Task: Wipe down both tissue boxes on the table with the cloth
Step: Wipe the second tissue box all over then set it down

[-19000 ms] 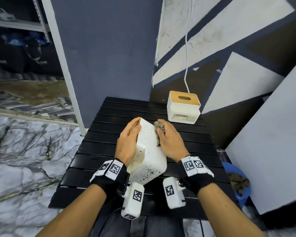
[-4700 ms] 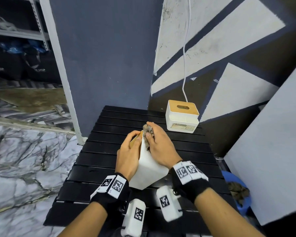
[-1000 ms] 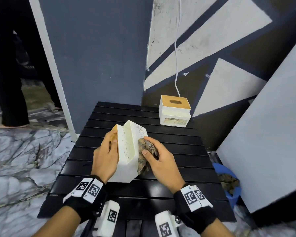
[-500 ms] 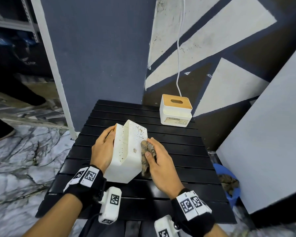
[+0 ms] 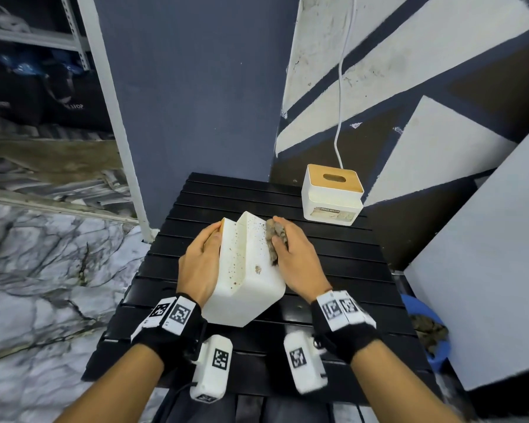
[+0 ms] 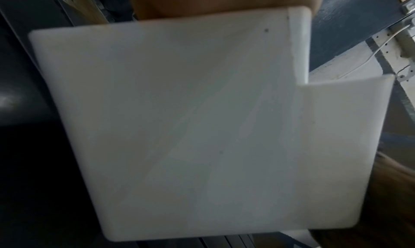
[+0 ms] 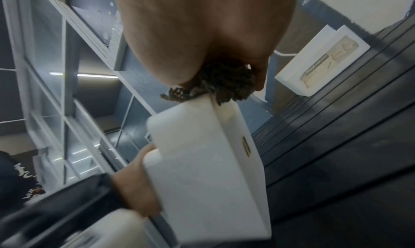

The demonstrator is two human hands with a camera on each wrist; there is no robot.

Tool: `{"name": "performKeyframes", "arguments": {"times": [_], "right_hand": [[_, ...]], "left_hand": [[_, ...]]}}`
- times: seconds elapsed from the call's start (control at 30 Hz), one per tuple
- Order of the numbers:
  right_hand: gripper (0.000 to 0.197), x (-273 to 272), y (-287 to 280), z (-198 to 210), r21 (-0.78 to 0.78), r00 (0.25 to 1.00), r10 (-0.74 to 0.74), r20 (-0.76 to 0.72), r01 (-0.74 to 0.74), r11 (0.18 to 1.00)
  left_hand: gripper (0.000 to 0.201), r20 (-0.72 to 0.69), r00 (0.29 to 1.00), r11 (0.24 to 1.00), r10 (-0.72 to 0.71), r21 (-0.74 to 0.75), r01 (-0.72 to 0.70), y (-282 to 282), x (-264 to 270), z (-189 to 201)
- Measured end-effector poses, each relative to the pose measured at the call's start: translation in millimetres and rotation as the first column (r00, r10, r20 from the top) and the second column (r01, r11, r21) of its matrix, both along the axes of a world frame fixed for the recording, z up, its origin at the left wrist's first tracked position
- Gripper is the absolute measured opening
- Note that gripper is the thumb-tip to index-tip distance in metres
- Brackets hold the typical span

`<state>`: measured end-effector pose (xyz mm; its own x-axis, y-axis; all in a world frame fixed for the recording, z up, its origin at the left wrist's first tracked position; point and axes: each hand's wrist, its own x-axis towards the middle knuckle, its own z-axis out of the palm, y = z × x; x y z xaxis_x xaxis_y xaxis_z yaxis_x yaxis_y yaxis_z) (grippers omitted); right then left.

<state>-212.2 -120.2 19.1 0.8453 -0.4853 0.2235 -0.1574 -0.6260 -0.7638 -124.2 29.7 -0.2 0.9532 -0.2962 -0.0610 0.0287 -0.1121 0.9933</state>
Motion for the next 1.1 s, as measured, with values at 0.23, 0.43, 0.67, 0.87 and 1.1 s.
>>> {"name": "performKeyframes", "arguments": {"times": [0.23, 0.43, 0.67, 0.87, 1.1], "right_hand": [[0.040, -59.8, 31.6, -9.9, -0.061, 0.996, 0.078, 0.046, -0.076, 0.995], [0.040, 6.8, 0.5, 9.5, -0.083, 0.997, 0.036, -0.073, -0.042, 0.996], [0.041, 19.4, -1.9, 7.3, -0.077, 0.998, 0.006, -0.068, -0.011, 0.997], [0.040, -47.2, 33.0, -0.7, -0.064, 0.996, 0.079, 0.052, -0.075, 0.995], [0.039, -22.5, 17.6, 8.6, -0.076, 0.995, 0.093, -0.024, -0.094, 0.993]], "left_hand": [[0.028, 0.012, 1.000, 1.000, 0.004, 0.019, -0.004, -2.1, -0.9, -0.7], [0.029, 0.011, 1.000, 1.000, -0.017, 0.020, 0.016, -3.9, -3.4, 5.6], [0.029, 0.029, 1.000, 1.000, 0.005, 0.019, -0.006, -3.3, -4.8, 3.2], [0.029, 0.040, 0.999, 1.000, 0.003, 0.028, -0.004, -2.4, -4.5, 1.2], [0.029, 0.025, 1.000, 1.000, -0.010, 0.030, 0.009, -3.5, -7.2, 5.4]]}}
